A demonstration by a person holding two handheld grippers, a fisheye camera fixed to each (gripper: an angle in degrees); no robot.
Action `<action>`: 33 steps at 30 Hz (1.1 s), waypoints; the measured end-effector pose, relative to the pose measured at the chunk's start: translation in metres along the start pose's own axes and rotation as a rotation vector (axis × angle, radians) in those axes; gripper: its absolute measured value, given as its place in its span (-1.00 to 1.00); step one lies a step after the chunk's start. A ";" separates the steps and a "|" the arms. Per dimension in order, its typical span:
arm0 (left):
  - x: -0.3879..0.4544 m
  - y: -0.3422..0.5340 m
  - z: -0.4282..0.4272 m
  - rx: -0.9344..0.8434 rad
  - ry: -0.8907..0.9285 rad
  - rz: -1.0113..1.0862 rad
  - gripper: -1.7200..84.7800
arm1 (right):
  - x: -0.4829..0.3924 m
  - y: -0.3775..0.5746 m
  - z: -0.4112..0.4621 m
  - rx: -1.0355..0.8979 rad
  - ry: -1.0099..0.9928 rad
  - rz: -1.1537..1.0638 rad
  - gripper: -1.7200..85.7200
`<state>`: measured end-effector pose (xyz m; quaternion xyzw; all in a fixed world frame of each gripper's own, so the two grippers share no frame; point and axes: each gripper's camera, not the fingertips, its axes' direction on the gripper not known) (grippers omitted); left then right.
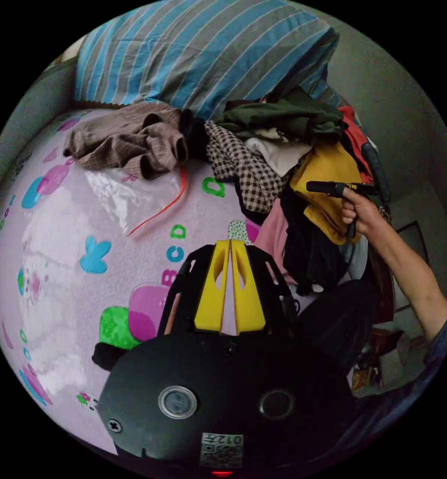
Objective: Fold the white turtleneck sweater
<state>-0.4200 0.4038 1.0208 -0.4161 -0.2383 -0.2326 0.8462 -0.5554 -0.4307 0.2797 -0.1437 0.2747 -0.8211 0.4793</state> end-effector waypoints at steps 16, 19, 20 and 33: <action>0.039 -0.190 0.143 0.078 0.061 0.020 -0.77 | 0.156 -0.045 0.057 0.057 0.006 0.414 -0.71; 0.035 -0.209 0.164 0.090 0.097 -0.021 -0.76 | 0.176 -0.046 0.074 0.063 -0.001 0.468 -0.70; 0.034 -0.215 0.173 0.084 0.089 -0.035 -0.76 | 0.180 -0.046 0.076 0.072 -0.009 0.474 -0.71; 0.032 -0.206 0.186 0.048 0.279 0.020 -0.94 | 0.251 0.005 0.052 0.304 -0.384 0.177 -0.98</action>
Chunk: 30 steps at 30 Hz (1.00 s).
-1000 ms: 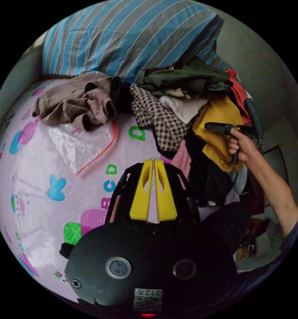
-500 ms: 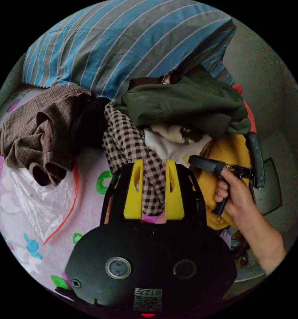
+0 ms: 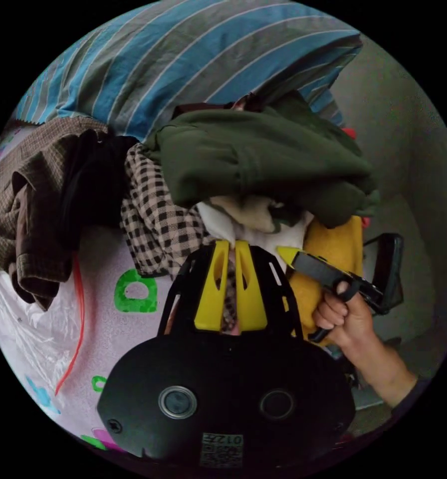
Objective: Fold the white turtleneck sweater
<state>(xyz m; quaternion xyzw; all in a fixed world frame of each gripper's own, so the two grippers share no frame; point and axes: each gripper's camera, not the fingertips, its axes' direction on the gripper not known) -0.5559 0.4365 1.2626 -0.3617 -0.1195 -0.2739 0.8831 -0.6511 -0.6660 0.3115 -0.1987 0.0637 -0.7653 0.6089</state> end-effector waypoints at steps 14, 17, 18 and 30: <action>0.056 0.107 -0.104 -0.011 -0.013 0.245 -0.95 | 0.020 0.025 -0.096 -0.030 -0.482 -0.210 -0.98; 0.067 0.128 -0.131 0.039 0.059 0.229 -0.94 | 0.029 0.031 -0.121 0.056 -0.617 -0.197 -0.98; 0.077 0.136 -0.142 0.047 0.070 0.252 -0.95 | 0.027 0.034 -0.130 0.081 -0.652 -0.208 -0.98; 0.159 0.244 -0.329 0.220 -0.113 0.353 -0.95 | -0.082 0.005 -0.163 0.157 -1.060 -0.461 -0.98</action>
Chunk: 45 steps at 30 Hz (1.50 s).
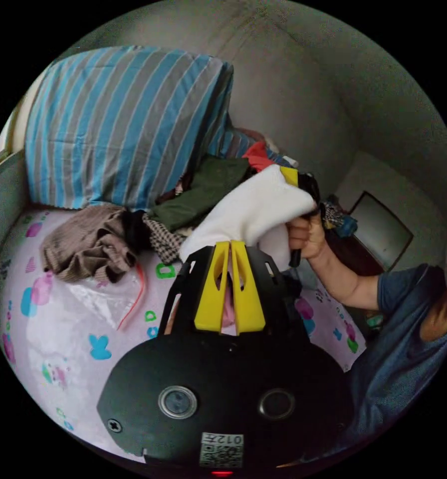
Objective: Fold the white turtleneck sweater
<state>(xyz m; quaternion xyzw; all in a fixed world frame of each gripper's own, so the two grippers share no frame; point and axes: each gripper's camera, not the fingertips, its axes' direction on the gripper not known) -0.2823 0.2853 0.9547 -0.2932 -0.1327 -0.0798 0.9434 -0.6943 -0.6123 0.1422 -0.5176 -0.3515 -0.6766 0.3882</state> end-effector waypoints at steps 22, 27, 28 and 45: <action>-0.006 0.104 -0.275 -0.013 -0.474 -0.210 -0.93 | -0.078 -0.094 0.560 -0.718 -0.132 -0.204 -0.97; -0.038 0.205 -0.317 -0.394 -0.650 -0.391 -0.92 | -0.088 0.017 0.757 -1.180 -0.153 -0.060 -0.95; -0.049 0.239 -0.331 -0.456 -0.658 -0.506 -0.92 | -0.085 0.043 0.791 -1.289 -0.207 -0.012 -0.96; -0.139 0.232 -0.351 -0.465 -0.608 -0.624 -0.70 | 0.127 -0.026 0.853 -1.183 0.612 0.197 -0.76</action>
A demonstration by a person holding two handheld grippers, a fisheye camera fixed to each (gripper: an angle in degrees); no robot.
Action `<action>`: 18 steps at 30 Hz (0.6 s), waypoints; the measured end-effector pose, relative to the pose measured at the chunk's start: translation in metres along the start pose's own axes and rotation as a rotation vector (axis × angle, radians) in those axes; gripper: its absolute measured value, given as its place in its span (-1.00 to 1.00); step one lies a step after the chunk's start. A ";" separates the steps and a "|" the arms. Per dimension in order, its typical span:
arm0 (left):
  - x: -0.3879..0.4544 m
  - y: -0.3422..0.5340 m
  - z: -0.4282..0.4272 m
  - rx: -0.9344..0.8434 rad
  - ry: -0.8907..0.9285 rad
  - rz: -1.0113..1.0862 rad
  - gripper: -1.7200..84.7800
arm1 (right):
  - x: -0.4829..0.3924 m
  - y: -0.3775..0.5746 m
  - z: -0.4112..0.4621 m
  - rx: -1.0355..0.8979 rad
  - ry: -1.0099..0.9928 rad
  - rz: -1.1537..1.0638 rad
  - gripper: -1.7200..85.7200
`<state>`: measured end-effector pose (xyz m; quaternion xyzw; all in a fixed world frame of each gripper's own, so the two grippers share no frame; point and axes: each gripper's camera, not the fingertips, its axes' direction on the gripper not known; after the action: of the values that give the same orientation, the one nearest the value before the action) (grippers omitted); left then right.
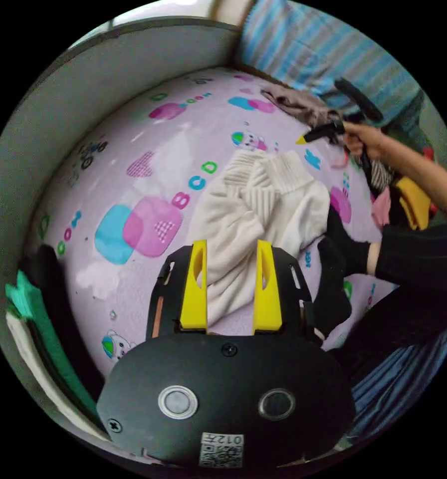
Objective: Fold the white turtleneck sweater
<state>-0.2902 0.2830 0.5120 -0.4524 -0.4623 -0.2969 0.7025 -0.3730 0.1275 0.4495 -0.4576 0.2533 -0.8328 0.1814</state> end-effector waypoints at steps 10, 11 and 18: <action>-0.024 -0.039 0.006 -0.118 -0.108 0.004 -0.85 | -0.045 -0.042 -0.009 0.008 -0.054 -0.222 -0.90; -0.051 -0.038 -0.008 -0.078 -0.066 -0.083 -0.87 | -0.051 -0.042 -0.013 0.010 -0.082 -0.251 -0.90; -0.169 -0.015 -0.033 -0.026 0.016 -0.425 -0.93 | -0.158 -0.006 0.000 -0.402 -0.739 -0.822 -0.89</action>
<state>-0.3569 0.2462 0.3563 -0.3514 -0.5379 -0.4479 0.6218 -0.2915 0.2166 0.3470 -0.8037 0.1281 -0.5556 -0.1702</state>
